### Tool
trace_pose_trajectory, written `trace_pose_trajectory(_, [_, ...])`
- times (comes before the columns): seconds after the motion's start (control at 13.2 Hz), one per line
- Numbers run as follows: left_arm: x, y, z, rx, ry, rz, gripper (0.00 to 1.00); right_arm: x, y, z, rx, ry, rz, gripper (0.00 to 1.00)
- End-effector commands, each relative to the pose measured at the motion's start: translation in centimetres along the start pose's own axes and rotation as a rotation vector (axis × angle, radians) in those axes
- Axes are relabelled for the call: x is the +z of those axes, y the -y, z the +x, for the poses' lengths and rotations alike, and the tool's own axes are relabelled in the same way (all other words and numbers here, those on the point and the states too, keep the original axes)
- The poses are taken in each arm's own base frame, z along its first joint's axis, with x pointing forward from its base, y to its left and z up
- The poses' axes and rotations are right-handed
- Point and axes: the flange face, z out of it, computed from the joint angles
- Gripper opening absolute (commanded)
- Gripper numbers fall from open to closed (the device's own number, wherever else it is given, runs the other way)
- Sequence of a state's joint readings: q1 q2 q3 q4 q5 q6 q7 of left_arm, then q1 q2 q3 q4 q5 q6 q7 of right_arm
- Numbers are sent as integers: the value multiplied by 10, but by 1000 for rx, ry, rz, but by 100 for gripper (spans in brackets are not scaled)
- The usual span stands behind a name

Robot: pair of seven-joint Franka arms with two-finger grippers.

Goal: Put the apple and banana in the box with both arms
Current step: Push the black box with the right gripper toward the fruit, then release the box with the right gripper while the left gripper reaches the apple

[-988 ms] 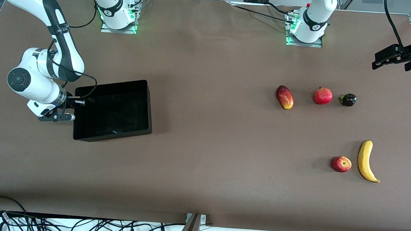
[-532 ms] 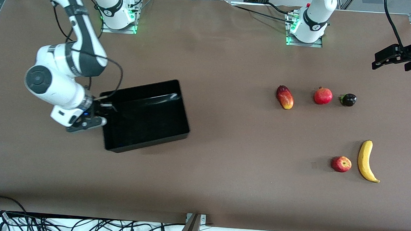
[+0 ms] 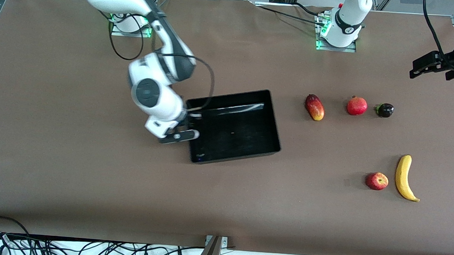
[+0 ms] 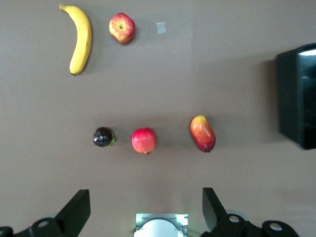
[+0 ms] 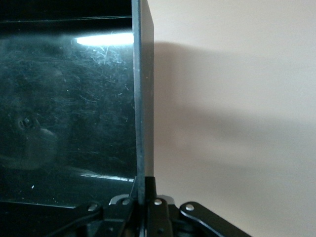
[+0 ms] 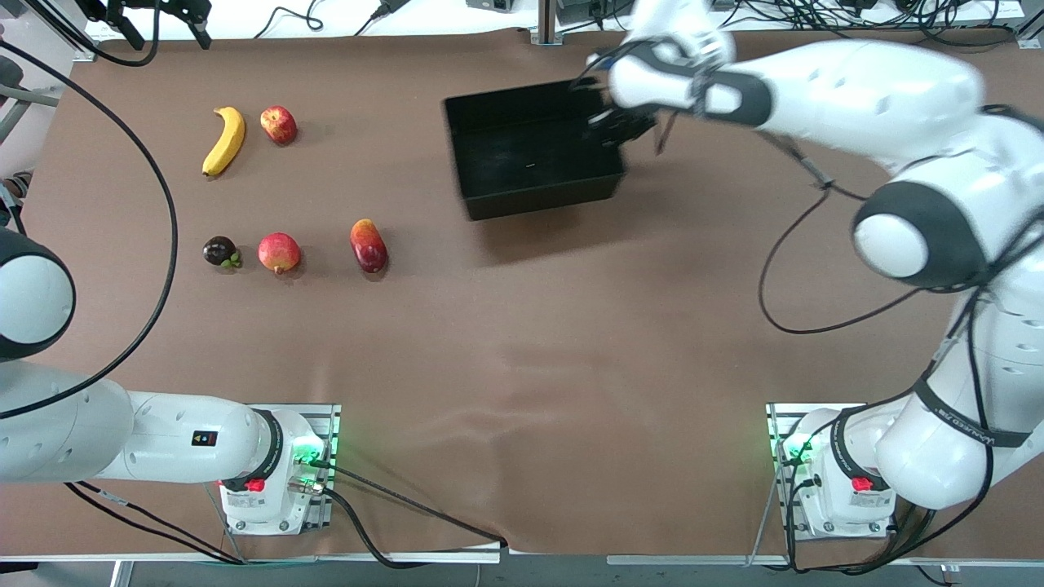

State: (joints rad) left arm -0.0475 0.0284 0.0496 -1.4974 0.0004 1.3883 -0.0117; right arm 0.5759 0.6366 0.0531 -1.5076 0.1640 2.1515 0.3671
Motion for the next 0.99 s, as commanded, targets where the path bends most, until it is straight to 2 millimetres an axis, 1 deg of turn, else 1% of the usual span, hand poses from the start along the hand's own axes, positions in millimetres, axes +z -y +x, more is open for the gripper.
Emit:
trace_pose_trajectory(0.0, [43,0,45,-9,-1,1,100,17,49,9,79,-38,37,0])
trace_pose_trajectory(0.08, [61,2,63,-11,-7,6,100,23,63,9,112,-41,42,0])
trace_pose_trajectory(0.3, [119,6,114,-17,-49,14,100,43,90,4,188,-45,40,0])
trace_pose_trajectory(0.38, [141,12,131,-26,-67,15,100,47,93,3,217,-55,46,0])
trace_pose_trajectory(0.46, [162,21,143,-28,-70,14,100,51,93,4,235,-60,48,0])
trace_pose_trajectory(0.53, [187,28,153,-32,-47,17,100,55,94,3,233,-58,45,0])
trace_pose_trajectory(0.61, [205,30,163,-33,-51,17,100,59,96,1,231,-57,41,0])
trace_pose_trajectory(0.76, [243,44,183,-52,-88,20,100,66,93,1,232,-52,32,0])
trace_pose_trajectory(0.84, [260,52,190,-59,-97,24,100,68,91,2,233,-51,27,0])
trace_pose_trajectory(0.91, [273,63,196,-47,-109,47,100,67,91,2,225,-57,21,9])
